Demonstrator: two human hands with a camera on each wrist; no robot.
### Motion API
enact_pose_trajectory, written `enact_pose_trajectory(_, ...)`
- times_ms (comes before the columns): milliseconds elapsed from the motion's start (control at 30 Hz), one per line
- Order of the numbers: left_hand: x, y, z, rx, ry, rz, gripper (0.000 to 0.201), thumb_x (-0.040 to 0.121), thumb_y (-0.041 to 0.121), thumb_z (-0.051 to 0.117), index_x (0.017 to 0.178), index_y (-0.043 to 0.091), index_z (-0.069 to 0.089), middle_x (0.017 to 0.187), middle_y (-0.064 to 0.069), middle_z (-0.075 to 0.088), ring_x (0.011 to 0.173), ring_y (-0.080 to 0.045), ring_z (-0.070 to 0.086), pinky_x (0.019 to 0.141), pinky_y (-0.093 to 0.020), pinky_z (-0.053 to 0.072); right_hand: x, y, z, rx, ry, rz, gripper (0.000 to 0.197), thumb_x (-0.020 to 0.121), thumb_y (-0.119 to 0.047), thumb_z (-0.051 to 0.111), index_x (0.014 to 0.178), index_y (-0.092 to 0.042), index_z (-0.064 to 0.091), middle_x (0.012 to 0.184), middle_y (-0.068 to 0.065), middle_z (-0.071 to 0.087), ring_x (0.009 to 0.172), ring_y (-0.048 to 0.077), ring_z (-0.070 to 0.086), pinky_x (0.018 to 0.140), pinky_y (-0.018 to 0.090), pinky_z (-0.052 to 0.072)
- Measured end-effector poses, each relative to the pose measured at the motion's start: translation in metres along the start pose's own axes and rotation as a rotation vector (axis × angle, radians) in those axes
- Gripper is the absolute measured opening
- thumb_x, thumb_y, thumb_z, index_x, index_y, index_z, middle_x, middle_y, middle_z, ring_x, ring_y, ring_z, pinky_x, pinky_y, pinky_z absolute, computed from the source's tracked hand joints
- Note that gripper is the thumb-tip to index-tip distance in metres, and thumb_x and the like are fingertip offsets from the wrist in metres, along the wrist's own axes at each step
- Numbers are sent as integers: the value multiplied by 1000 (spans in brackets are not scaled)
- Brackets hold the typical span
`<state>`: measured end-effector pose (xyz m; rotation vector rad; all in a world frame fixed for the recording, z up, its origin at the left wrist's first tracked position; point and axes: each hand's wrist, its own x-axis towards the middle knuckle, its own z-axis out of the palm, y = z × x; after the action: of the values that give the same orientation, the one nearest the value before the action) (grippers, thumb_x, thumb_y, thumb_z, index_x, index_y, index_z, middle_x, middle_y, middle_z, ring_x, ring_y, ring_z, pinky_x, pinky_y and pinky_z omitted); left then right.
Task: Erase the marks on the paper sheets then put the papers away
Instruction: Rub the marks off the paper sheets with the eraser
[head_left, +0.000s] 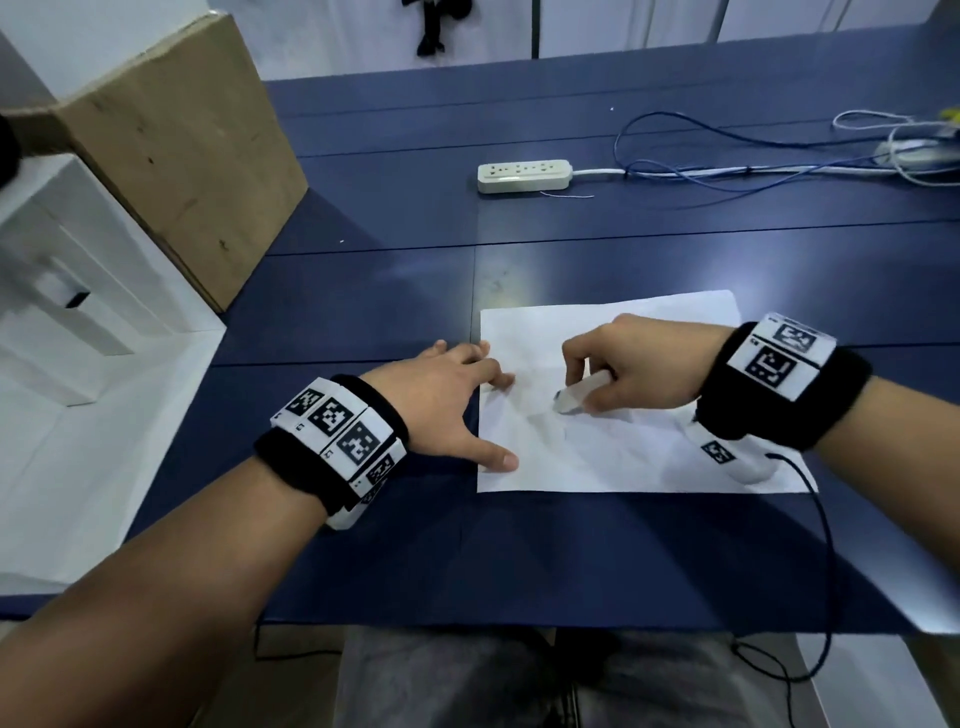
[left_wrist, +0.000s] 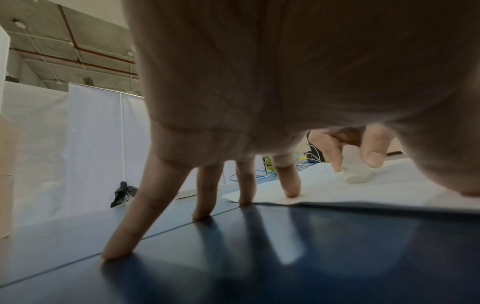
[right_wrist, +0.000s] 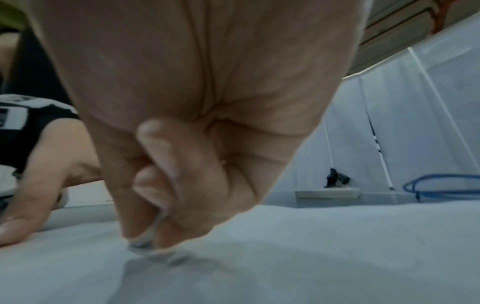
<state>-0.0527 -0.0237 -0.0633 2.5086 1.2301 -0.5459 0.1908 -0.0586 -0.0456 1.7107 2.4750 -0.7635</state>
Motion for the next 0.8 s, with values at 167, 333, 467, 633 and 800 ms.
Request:
enact_pose_trajectory(167, 2, 6, 2, 7, 7, -12, 113, 50, 91, 62, 146, 42, 26, 160, 12, 12, 149, -35, 12, 109, -56, 36, -13, -14, 9, 4, -194, -106, 16, 79, -30, 75, 90, -25, 65, 63, -7, 62, 58, 4, 53, 53, 14, 39)
enact_pose_trajectory(333, 3, 7, 2, 5, 9, -12, 116, 44, 93, 62, 143, 41, 29, 159, 9, 16, 147, -37, 16, 108, -55, 38, 5, -1, -5, -76, 65, 63, 17, 84, -36, 68, 95, -25, 61, 72, -13, 56, 74, 12, 52, 66, 28, 41)
enact_pose_trajectory(467, 3, 7, 2, -5, 14, -8, 117, 43, 92, 63, 143, 40, 30, 158, 9, 16, 147, -37, 17, 108, -54, 38, -6, -10, 1, -49, -53, -55, 14, 83, -28, 72, 90, -24, 60, 64, -9, 56, 62, 5, 49, 57, 19, 38)
enact_pose_trajectory(633, 3, 9, 1, -2, 1, -13, 116, 47, 89, 66, 145, 38, 29, 159, 9, 15, 147, -37, 16, 110, -54, 36, -9, -16, 5, -36, -155, -87, 19, 80, -39, 76, 88, -26, 63, 63, -7, 60, 57, 3, 51, 52, 15, 36)
enact_pose_trajectory(800, 2, 9, 0, -6, 4, -16, 114, 47, 88, 68, 143, 39, 31, 159, 9, 15, 148, -37, 14, 109, -54, 37, 9, 1, -6, -98, 94, 33, 15, 85, -32, 66, 95, -23, 60, 70, -12, 59, 67, 2, 49, 61, 27, 39)
